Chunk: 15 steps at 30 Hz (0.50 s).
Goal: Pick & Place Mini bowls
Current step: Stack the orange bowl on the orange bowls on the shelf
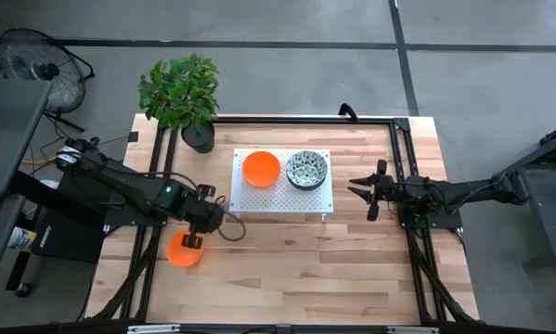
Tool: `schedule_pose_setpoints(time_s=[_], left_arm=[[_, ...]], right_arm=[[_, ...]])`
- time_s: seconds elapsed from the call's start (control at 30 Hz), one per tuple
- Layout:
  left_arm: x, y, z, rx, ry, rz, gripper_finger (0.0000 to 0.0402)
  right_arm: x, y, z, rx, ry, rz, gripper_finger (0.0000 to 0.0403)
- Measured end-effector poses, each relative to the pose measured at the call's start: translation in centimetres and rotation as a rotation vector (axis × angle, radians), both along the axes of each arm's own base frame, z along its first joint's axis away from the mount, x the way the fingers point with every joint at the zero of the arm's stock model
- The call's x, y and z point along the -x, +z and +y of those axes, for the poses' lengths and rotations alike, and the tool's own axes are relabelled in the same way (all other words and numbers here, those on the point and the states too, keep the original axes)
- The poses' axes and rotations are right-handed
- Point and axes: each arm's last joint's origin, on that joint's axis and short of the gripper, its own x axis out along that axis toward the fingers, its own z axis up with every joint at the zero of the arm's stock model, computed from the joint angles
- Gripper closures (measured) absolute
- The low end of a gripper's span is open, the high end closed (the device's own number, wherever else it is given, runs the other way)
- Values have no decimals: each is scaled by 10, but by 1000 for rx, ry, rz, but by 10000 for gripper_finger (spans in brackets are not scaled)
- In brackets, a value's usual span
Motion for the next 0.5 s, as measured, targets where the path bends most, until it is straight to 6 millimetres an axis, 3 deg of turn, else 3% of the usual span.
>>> schedule_pose_setpoints(time_s=[0.3,0.5], left_arm=[[28,-18,-34,19,39,89,293],[46,-21,-42,-43,115,126,293]], right_arm=[[0,0,0,-11,2,-5,309],[0,0,0,-10,3,-5,309]])
